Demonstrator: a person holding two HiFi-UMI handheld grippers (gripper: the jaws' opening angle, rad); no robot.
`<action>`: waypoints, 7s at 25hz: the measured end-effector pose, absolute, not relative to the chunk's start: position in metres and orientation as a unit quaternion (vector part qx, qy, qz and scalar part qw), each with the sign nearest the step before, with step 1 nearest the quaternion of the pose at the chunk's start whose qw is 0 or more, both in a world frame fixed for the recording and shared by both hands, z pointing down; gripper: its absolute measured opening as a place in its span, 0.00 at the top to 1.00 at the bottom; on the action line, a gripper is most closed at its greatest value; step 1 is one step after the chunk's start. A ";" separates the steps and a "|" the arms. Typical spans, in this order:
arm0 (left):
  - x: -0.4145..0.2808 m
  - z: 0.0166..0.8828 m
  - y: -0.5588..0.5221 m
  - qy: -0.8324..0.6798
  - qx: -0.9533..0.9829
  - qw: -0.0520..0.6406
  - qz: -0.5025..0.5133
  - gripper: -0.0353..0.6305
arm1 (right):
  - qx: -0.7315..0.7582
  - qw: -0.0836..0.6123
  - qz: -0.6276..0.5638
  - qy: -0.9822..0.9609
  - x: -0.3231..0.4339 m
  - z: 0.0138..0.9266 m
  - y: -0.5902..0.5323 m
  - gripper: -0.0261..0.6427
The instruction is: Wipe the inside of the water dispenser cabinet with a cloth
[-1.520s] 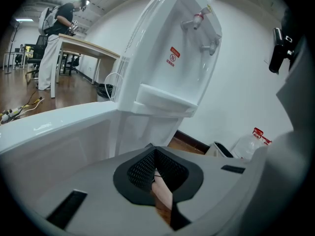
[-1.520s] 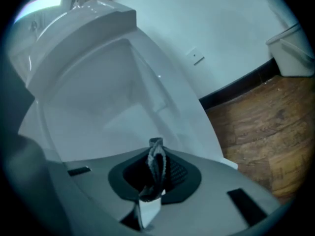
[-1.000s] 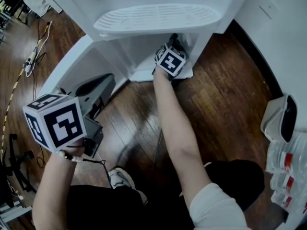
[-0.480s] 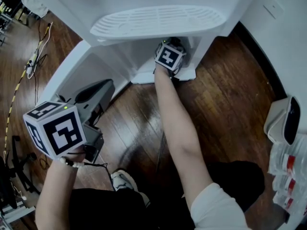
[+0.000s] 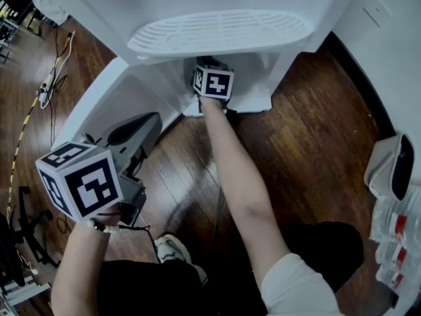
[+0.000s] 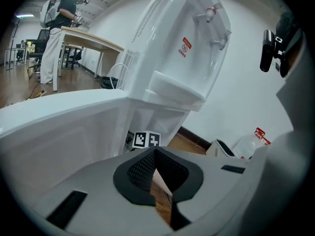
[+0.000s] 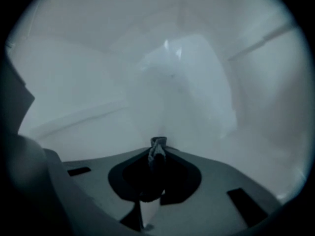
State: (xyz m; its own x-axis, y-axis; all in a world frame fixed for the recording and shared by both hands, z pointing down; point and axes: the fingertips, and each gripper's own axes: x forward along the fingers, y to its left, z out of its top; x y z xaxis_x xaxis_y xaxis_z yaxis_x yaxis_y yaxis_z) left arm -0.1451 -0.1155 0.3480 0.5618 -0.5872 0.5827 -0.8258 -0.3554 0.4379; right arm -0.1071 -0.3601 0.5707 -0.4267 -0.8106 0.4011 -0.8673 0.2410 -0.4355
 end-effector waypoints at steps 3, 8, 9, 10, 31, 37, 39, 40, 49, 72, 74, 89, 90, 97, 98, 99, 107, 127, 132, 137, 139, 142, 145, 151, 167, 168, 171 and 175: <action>-0.147 0.346 -0.115 -0.439 0.806 0.361 0.164 0.95 | 0.506 0.051 0.313 -0.802 -0.125 0.570 -0.356 0.90; -0.148 0.343 -0.113 -0.441 0.806 0.359 0.164 0.95 | 0.496 0.066 0.323 -0.803 -0.130 0.574 -0.353 0.90; -0.147 0.343 -0.113 -0.441 0.807 0.358 0.164 0.95 | 0.506 0.069 0.321 -0.797 -0.124 0.575 -0.354 0.90; -0.146 0.342 -0.113 -0.440 0.807 0.357 0.164 0.95 | 0.521 0.070 0.318 -0.789 -0.115 0.575 -0.356 0.90; -0.142 0.331 -0.109 -0.441 0.813 0.346 0.160 0.95 | 0.750 -0.005 0.328 -0.575 0.040 0.586 -0.336 0.89; -0.140 0.330 -0.111 -0.439 0.815 0.344 0.159 0.95 | 0.694 0.026 0.354 -0.627 0.006 0.595 -0.332 0.89; -0.138 0.330 -0.111 -0.438 0.816 0.343 0.158 0.95 | 0.668 0.049 0.346 -0.657 -0.017 0.595 -0.332 0.89; -0.138 0.330 -0.111 -0.437 0.816 0.343 0.159 0.95 | 0.658 0.058 0.341 -0.669 -0.027 0.594 -0.331 0.89; -0.141 0.329 -0.110 -0.440 0.815 0.342 0.158 0.95 | 0.562 0.077 0.332 -0.753 -0.112 0.588 -0.321 0.89; -0.129 0.328 -0.112 -0.433 0.821 0.336 0.162 0.95 | 0.661 0.034 0.354 -0.661 -0.004 0.593 -0.303 0.90; -0.126 0.329 -0.112 -0.430 0.822 0.335 0.164 0.95 | 0.680 0.017 0.358 -0.640 0.015 0.592 -0.300 0.90; -0.120 0.330 -0.115 -0.432 0.821 0.333 0.168 0.95 | 0.701 -0.035 0.393 -0.594 0.048 0.592 -0.280 0.90; -0.121 0.330 -0.115 -0.432 0.821 0.333 0.168 0.95 | 0.699 -0.033 0.394 -0.595 0.046 0.595 -0.279 0.90; -0.119 0.330 -0.115 -0.429 0.823 0.331 0.169 0.95 | 0.663 -0.029 0.403 -0.630 0.004 0.593 -0.278 0.90; -0.120 0.330 -0.115 -0.429 0.823 0.331 0.169 0.95 | 0.654 -0.027 0.405 -0.638 -0.006 0.593 -0.277 0.90; -0.120 0.330 -0.114 -0.430 0.823 0.331 0.169 0.95 | 0.642 -0.023 0.407 -0.649 -0.017 0.593 -0.275 0.90; -0.123 0.330 -0.113 -0.431 0.822 0.332 0.167 0.95 | 0.535 -0.004 0.424 -0.730 -0.110 0.588 -0.254 0.90; -0.117 0.330 -0.113 -0.424 0.825 0.334 0.169 0.95 | 0.651 -0.048 0.421 -0.630 0.022 0.592 -0.256 0.91; -0.116 0.332 -0.115 -0.425 0.824 0.337 0.167 0.95 | 0.681 -0.058 0.419 -0.597 0.057 0.591 -0.247 0.91; -0.119 0.342 -0.118 -0.425 0.819 0.344 0.174 0.95 | 0.688 -0.060 0.418 -0.590 0.065 0.587 -0.242 0.91; -0.117 0.346 -0.119 -0.423 0.819 0.346 0.177 0.95 | 0.683 -0.059 0.418 -0.596 0.063 0.588 -0.242 0.91; -0.111 0.349 -0.126 -0.416 0.822 0.342 0.184 0.95 | 0.672 -0.053 0.416 -0.610 0.052 0.591 -0.239 0.91; -0.113 0.370 -0.132 -0.415 0.815 0.351 0.198 0.95 | 0.663 -0.031 0.402 -0.631 0.035 0.594 -0.236 0.91; -0.115 0.431 -0.132 -0.401 0.803 0.278 0.342 0.95 | 0.619 0.078 0.407 -0.667 -0.013 0.577 -0.224 0.91; -0.144 0.310 -0.054 -0.384 0.768 0.342 0.382 0.95 | 0.545 0.204 0.480 -0.657 -0.013 0.345 -0.076 0.91; -0.142 0.280 -0.046 -0.380 0.770 0.355 0.370 0.95 | 0.548 0.194 0.490 -0.650 -0.016 0.319 -0.066 0.91; -0.146 0.191 -0.021 -0.377 0.772 0.377 0.347 0.95 | 0.551 0.195 0.485 -0.651 -0.029 0.236 -0.040 0.91; -0.144 0.085 0.000 -0.369 0.789 0.371 0.322 0.95 | 0.566 0.211 0.463 -0.649 -0.035 0.143 -0.012 0.91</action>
State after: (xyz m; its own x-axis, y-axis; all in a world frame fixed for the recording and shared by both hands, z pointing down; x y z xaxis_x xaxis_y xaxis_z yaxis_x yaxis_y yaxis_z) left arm -0.1444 -0.0004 0.0850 0.5201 -0.3424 0.7825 -0.8213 -0.4519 0.3482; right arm -0.0351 -0.0124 0.1433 -0.2713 -0.5392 0.7972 -0.9293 -0.0689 -0.3629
